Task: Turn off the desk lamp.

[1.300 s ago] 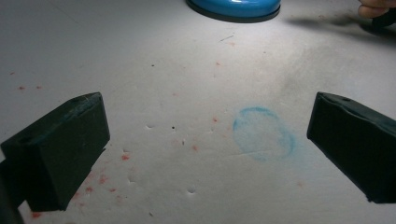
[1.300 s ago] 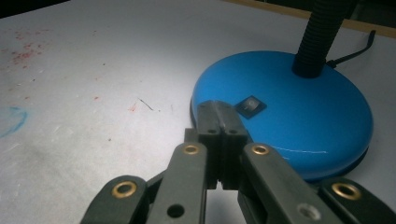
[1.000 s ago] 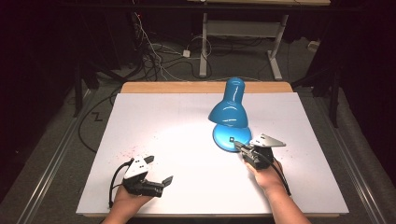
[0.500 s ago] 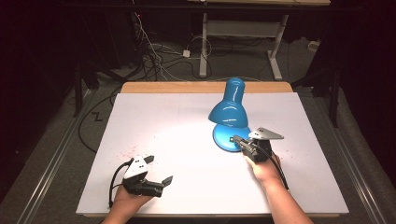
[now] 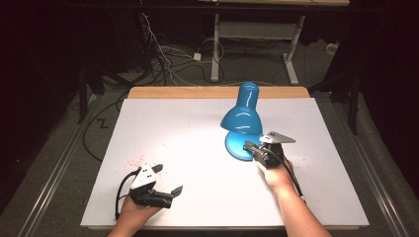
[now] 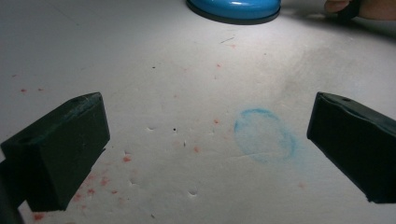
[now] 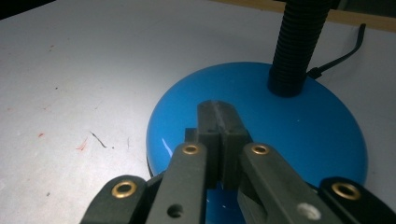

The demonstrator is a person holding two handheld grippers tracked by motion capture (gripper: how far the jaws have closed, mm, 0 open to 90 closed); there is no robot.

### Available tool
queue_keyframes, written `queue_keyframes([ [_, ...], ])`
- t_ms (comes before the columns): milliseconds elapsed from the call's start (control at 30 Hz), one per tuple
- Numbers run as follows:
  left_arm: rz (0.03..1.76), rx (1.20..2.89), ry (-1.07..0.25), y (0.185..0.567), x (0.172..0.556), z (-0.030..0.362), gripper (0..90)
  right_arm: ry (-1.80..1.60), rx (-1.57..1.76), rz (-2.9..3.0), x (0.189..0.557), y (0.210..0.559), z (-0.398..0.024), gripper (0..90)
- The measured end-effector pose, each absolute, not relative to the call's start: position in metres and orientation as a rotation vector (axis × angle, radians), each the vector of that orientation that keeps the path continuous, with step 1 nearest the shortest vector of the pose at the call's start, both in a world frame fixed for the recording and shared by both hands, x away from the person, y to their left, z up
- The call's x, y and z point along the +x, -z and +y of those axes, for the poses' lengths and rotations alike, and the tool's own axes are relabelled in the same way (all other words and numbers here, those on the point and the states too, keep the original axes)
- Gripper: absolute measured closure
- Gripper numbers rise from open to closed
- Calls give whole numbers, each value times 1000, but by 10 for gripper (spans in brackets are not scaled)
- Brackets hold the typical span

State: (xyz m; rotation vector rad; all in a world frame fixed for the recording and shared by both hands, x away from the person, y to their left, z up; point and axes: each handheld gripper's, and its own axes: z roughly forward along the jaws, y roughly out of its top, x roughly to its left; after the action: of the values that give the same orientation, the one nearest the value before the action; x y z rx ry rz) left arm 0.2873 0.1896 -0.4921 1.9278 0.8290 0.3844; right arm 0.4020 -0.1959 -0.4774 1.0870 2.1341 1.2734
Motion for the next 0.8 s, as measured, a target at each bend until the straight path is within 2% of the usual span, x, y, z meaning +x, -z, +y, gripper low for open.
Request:
queue_keyframes([
  [800, 829, 1930, -385, 492, 288, 189, 0, -1272, 1096, 2112, 406, 483, -194, 900],
])
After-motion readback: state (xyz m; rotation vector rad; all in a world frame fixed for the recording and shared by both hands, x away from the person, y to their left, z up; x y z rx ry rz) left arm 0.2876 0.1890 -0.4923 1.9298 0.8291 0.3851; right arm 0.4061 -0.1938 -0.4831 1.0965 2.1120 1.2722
